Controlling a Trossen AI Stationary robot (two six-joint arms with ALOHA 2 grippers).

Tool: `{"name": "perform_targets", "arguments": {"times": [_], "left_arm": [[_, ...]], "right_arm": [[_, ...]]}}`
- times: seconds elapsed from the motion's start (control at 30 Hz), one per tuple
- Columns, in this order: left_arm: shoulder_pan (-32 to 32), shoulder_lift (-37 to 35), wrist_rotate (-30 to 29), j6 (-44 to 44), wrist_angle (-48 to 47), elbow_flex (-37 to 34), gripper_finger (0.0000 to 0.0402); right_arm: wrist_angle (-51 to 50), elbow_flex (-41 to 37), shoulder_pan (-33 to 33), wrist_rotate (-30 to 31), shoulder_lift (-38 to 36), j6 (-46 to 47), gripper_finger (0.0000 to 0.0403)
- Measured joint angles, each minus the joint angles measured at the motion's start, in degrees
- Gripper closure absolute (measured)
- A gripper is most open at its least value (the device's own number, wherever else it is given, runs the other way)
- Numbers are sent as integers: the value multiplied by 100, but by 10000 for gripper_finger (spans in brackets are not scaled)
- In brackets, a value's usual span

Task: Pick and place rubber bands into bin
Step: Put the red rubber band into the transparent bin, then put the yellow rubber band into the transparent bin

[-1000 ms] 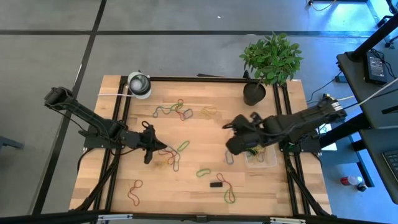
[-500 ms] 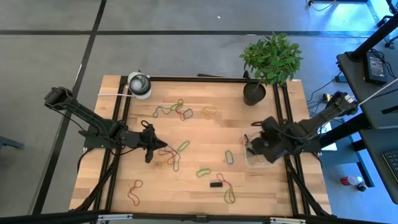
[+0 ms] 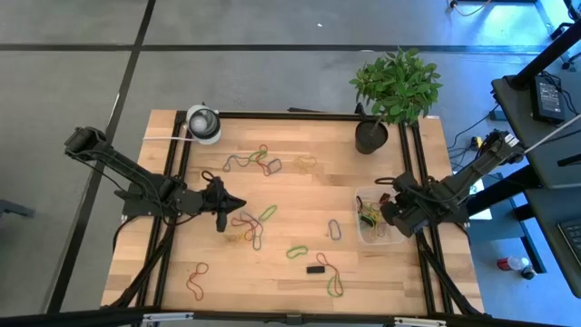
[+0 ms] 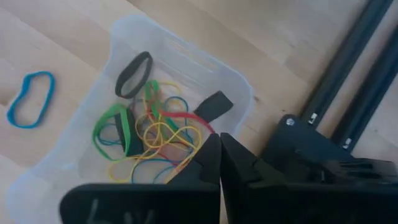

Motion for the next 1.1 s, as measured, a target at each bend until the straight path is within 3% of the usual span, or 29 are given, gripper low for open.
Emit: {"name": "perform_targets", "arguments": {"times": [0.23,0.43,0.7,1.1], "left_arm": [[0,0,-174,-132,-2,0,399],[0,0,-507,-284,-2,0,398],[2,0,-740,-290,-2,0,398],[0,0,-686,-277,-2,0,399]], "right_arm": [[1598,-550,0,-191,1,-689,403],[3194,-1381,-124,-293,120,-713,403],[3354,-1702,-395,-741,499,-722,397],[2607,-1295,-396,-856,527,-708,303]]}}
